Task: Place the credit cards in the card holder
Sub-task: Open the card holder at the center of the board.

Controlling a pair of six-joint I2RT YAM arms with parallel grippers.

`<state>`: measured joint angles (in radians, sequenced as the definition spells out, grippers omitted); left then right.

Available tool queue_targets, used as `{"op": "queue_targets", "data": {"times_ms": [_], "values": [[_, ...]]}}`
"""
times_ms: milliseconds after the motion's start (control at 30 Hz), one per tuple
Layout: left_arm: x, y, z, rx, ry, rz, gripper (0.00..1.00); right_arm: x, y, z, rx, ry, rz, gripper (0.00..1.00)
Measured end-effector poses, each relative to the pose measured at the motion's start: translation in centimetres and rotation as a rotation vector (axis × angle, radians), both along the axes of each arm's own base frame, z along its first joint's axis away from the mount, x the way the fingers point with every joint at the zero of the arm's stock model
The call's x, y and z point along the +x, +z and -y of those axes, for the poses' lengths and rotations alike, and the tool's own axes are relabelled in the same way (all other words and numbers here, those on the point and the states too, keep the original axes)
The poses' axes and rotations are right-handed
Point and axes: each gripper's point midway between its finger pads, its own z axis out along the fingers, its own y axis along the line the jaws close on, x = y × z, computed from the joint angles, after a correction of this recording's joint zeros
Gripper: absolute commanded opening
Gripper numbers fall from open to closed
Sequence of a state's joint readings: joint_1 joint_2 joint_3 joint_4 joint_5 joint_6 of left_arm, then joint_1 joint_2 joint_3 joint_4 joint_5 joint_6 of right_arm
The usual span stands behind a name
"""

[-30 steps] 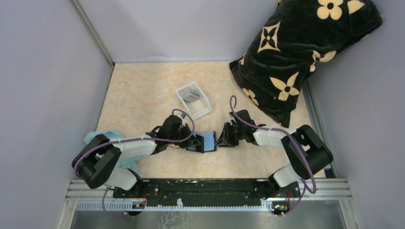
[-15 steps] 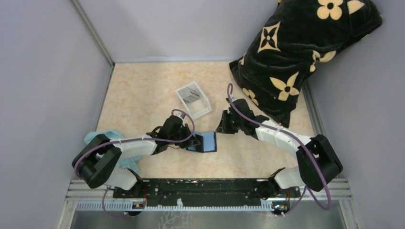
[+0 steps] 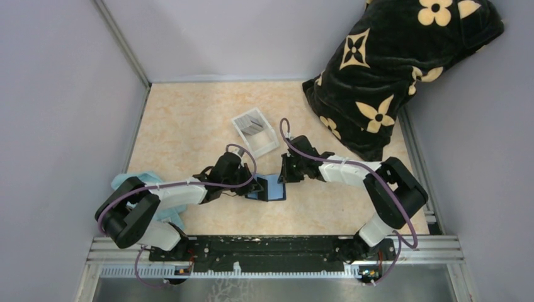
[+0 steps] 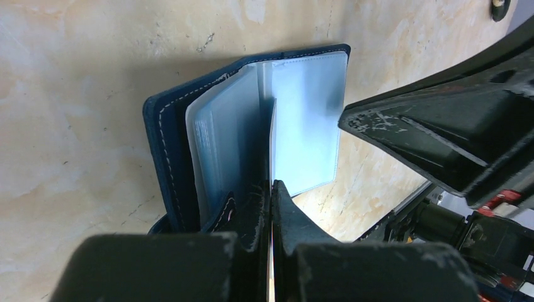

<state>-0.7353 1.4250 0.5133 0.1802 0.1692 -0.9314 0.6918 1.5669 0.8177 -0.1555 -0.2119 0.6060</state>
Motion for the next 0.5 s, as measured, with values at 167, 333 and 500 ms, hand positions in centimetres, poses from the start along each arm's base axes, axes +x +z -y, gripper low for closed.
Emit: {"op": "queue_targets", "data": {"times_ms": [167,333,500], "values": [[0.1,0.0,0.0,0.002,0.003,0.003,0.0,-0.5,-2.0,0.2,-0.003,-0.012,-0.038,0.0],[0.6,0.5,-0.5,0.002,0.015,0.021,0.0,-0.3,-2.2,-0.7,0.051,-0.017,-0.033,0.0],[1.7,1.0,-1.5,-0.002,0.05,0.036,0.0,0.0,-2.2,-1.6,0.092,-0.018,-0.036,0.0]]}}
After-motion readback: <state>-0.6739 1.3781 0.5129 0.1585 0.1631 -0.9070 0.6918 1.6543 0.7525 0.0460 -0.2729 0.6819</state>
